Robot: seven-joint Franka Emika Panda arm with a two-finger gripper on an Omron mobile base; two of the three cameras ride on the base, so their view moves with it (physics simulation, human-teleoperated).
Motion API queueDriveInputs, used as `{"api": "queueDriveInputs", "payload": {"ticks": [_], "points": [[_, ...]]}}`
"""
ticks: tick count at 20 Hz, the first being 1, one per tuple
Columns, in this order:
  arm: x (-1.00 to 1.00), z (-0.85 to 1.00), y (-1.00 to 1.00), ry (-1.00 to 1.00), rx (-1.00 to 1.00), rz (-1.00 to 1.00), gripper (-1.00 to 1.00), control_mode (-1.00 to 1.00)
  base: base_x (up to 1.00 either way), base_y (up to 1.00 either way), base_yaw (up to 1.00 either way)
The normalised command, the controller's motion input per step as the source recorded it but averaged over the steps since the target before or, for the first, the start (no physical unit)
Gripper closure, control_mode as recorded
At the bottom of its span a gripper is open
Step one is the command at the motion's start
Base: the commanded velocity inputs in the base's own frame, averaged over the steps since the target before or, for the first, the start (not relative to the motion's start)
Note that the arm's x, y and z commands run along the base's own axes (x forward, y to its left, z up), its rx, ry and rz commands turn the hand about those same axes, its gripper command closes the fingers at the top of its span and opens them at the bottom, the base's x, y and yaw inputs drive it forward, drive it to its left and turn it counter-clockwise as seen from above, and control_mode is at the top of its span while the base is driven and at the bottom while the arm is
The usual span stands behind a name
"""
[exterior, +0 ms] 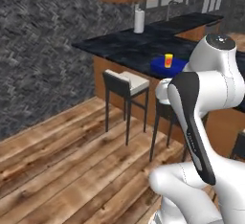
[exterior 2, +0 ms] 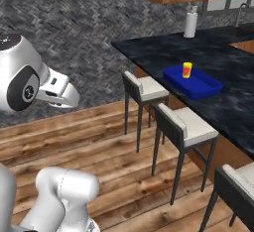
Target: There is a tray on the dining counter. Grab the cup, mug, and pitcher and place them on the tray. The pitcher may be placed next to the tray if it cannot fit the tray.
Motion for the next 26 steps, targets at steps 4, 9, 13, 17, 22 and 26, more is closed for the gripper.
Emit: {"api": "queueDriveInputs", "payload": {"ticks": [4,9,13,17,22,26], "points": [[0.0,0.0,0.0,0.0,0.0,0.0,1.0,1.0,1.0,0.46,-0.42],[0.0,0.0,0.0,0.0,0.0,0.0,1.0,1.0,0.9,0.37,-0.43],[0.0,0.0,0.0,0.0,0.0,0.0,1.0,1.0,0.72,0.29,-0.46],[0.0,0.0,0.0,0.0,0.0,0.0,1.0,1.0,0.67,0.26,-0.49],[0.0,0.0,0.0,0.0,0.0,0.0,1.0,1.0,0.64,0.27,-0.49],[0.0,0.0,0.0,0.0,0.0,0.0,1.0,1.0,0.67,0.39,-0.46]]}}
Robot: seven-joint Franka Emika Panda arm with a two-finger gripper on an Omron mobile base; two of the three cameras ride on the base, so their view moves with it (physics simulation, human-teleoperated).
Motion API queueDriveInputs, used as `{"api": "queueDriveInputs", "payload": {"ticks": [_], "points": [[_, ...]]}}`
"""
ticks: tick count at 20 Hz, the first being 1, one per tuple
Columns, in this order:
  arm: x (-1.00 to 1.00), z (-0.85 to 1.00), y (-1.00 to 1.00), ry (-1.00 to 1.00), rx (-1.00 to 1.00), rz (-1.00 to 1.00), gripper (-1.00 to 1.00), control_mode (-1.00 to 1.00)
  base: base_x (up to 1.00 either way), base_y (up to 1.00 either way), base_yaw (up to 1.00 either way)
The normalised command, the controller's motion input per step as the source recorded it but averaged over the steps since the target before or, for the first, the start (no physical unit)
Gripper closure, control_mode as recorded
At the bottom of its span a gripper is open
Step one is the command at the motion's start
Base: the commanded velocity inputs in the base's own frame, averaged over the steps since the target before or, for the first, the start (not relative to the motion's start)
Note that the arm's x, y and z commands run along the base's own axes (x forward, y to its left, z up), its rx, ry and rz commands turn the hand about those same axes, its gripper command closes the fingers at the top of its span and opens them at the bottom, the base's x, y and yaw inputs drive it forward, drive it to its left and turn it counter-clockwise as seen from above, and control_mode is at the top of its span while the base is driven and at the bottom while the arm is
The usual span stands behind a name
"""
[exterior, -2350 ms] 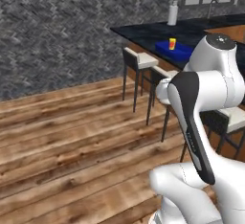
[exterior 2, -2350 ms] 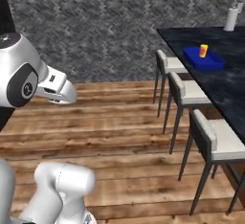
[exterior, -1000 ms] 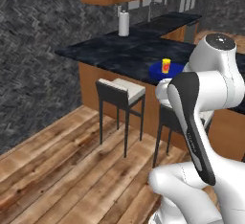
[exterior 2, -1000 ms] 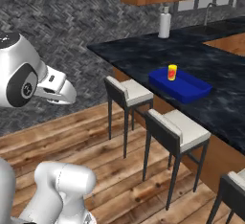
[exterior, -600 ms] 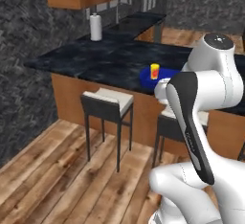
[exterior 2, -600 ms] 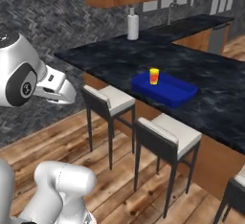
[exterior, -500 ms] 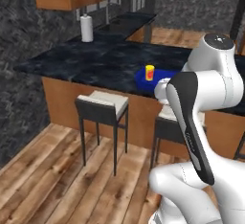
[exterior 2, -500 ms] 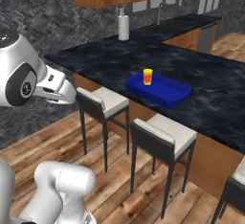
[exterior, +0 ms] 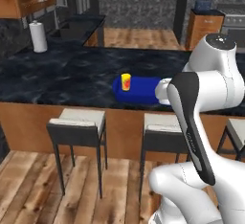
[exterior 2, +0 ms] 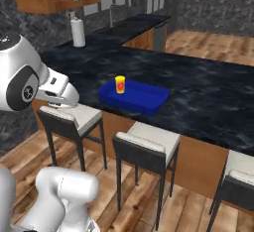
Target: There is a tray on the dining counter. Grab the cup, mug, and pitcher and place them on the tray. The pitcher may be placed next to the tray if it cannot fit the tray.
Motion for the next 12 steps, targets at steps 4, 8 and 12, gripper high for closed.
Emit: {"api": "queueDriveInputs", "payload": {"ticks": [4,8,12], "points": [[0.0,0.0,0.0,0.0,0.0,0.0,1.0,1.0,0.63,0.47,-0.41],[0.0,0.0,0.0,0.0,0.0,0.0,1.0,1.0,0.64,0.55,-0.38],[0.0,0.0,0.0,0.0,0.0,0.0,1.0,1.0,0.62,0.48,-0.36]]}}
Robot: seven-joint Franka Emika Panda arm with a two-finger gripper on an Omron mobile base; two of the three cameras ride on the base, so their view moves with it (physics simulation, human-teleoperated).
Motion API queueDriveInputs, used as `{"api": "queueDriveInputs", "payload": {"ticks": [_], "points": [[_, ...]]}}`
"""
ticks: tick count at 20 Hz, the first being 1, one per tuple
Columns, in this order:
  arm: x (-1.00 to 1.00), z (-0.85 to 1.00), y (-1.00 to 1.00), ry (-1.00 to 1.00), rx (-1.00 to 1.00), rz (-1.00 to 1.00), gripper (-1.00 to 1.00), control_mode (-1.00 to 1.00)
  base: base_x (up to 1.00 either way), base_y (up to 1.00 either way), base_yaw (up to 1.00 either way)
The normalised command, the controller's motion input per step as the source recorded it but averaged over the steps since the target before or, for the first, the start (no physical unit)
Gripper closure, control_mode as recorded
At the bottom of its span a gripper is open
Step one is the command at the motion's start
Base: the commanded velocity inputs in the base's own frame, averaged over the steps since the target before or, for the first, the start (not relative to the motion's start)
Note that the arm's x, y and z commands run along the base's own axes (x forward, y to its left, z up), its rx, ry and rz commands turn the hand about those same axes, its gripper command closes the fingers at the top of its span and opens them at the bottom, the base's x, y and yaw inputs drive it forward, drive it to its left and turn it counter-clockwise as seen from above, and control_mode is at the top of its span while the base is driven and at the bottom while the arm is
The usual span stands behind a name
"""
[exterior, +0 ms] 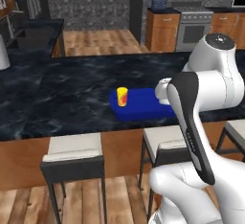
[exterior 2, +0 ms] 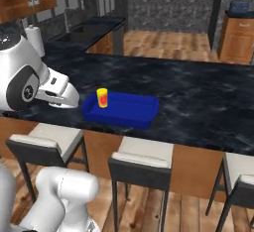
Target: There is a tray on the dining counter. Grab the cup, mug, and pitcher and place them on the tray. The pitcher may be placed next to the tray if it cannot fit the tray.
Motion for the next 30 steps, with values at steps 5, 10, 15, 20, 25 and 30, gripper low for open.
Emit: {"api": "queueDriveInputs", "payload": {"ticks": [5,10,15,20,25,30], "points": [[0.0,0.0,0.0,0.0,0.0,0.0,1.0,1.0,0.61,0.41,-0.34],[0.0,0.0,0.0,0.0,0.0,0.0,1.0,1.0,0.56,0.35,-0.26],[0.26,0.0,0.08,0.0,0.0,-0.04,1.0,-1.0,0.18,0.1,-0.06],[0.45,0.0,0.0,0.0,0.0,0.14,1.0,-1.0,0.0,0.0,0.0],[0.48,-0.03,-0.02,0.0,0.0,0.4,1.0,-1.0,0.0,0.0,0.0],[0.33,-0.27,0.0,0.0,0.0,0.43,1.0,-1.0,0.0,0.0,0.0]]}}
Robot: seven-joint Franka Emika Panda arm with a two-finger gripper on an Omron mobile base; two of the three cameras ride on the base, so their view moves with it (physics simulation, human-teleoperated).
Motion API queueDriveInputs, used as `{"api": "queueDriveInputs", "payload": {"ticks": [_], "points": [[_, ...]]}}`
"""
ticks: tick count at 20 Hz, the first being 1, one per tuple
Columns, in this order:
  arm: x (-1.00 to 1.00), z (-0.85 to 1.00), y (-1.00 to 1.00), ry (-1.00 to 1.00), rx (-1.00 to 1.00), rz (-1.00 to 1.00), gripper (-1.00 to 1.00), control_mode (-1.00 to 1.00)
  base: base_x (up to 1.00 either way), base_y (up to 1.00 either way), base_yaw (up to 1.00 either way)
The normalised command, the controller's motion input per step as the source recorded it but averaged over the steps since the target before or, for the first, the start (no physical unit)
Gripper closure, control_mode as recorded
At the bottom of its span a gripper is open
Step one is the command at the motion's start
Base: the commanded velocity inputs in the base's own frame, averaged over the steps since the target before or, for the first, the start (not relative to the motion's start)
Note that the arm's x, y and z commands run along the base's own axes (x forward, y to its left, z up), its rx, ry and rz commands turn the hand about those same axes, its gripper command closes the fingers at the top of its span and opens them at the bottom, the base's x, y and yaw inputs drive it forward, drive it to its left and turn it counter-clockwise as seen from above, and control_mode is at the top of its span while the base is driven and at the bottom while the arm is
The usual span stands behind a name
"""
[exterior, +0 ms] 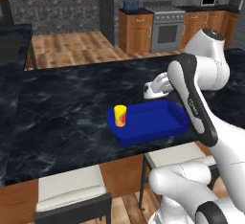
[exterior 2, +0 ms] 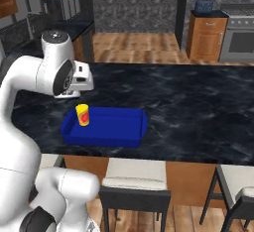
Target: There is a tray on the dining counter. Grab the cup, mug, and pitcher and place them on the tray. The pitcher may be placed next to the tray if it cannot fit the tray.
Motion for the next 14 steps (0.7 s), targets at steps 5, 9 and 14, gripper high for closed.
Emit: {"api": "queueDriveInputs", "payload": {"ticks": [5,9,14], "points": [[0.37,-0.47,-0.04,0.01,-0.04,0.41,1.0,-1.0,0.0,0.0,0.0],[0.44,-0.53,-0.11,0.06,-0.02,0.41,1.0,-1.0,0.0,0.0,0.0],[0.24,-0.51,-0.16,0.04,0.0,0.39,1.0,-1.0,0.0,0.0,0.0]]}}
